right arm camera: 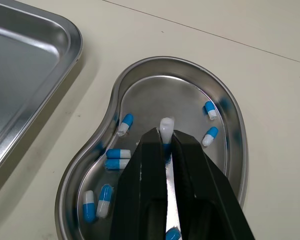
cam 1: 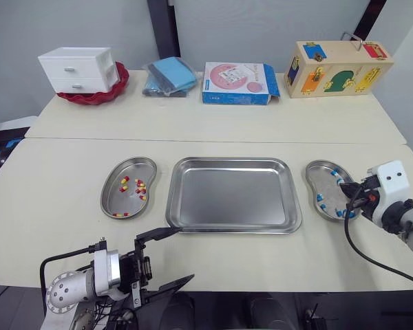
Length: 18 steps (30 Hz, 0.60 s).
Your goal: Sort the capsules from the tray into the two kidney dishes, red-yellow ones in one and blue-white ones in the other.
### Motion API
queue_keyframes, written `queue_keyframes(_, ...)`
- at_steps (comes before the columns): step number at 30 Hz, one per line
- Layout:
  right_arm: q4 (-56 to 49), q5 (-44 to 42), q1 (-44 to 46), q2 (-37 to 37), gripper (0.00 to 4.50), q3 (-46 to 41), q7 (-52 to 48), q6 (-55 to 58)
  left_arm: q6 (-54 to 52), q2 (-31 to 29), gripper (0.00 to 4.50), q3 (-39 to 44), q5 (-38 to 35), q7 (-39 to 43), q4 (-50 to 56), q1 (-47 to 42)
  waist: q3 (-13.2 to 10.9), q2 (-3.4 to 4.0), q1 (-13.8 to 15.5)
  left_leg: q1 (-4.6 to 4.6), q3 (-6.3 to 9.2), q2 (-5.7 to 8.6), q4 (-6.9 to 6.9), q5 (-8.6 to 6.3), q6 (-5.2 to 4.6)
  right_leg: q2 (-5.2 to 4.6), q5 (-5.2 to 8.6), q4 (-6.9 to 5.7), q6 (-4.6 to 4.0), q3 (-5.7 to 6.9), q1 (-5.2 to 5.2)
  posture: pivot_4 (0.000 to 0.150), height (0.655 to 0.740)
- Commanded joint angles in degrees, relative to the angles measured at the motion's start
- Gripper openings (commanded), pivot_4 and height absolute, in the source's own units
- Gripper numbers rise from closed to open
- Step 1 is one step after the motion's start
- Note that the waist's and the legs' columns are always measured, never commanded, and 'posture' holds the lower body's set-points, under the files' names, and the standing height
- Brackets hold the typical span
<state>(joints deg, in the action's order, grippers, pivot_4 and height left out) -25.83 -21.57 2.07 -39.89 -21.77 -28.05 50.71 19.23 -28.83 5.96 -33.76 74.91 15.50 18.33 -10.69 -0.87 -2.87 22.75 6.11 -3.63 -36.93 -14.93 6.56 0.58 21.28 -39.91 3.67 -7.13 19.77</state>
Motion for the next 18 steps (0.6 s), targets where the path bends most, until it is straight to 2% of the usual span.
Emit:
queue_keyframes(1,-0.8,-0.3,0.1,-0.1,1.29,-2.2,0.8,-0.9,0.1,-0.5,4.5,0.0,-0.4,-1.0,2.0,-0.1,0.0,0.0,0.0,0.0,0.0,0.0,0.0,0.0,0.0,0.0,0.0,0.0,0.0,0.0,0.0,0.15,0.74)
queue_keyframes(9,-1.6,-0.8,-0.8,-0.4,3.63,-2.4,0.3,-1.7,-0.5,-0.7,4.5,0.2,-0.2,-2.8,1.5,-0.9,0.0,0.0,0.0,0.0,0.0,0.0,0.0,0.0,0.0,0.0,0.0,0.0,0.0,0.0,-0.01,0.15,0.74)
queue_keyframes(11,-1.8,-1.4,-1.4,-0.7,4.42,-3.1,-0.9,-2.4,-0.9,-0.6,4.5,0.6,0.0,-4.0,1.3,-0.9,0.0,0.0,0.0,-0.01,0.0,0.0,0.0,0.0,0.0,0.0,0.0,0.0,0.0,0.0,-0.01,0.15,0.74)
queue_keyframes(14,-2.7,-3.7,-3.4,-2.0,4.47,-5.5,-5.2,-4.4,-2.3,-0.7,4.5,2.3,1.3,-8.5,1.3,-1.2,0.0,0.01,0.1,0.0,0.0,0.0,0.0,0.0,0.0,0.0,0.0,0.02,0.0,0.0,-0.01,0.15,0.74)
queue_keyframes(18,0.9,-6.9,-8.2,-6.7,4.47,-12.0,-17.7,-12.2,-11.9,-4.4,4.5,7.8,2.0,-18.0,3.8,-0.1,0.0,0.01,0.3,-0.01,0.05,0.0,-0.01,0.0,0.0,0.0,0.0,0.02,0.0,0.04,-0.06,0.15,0.74)
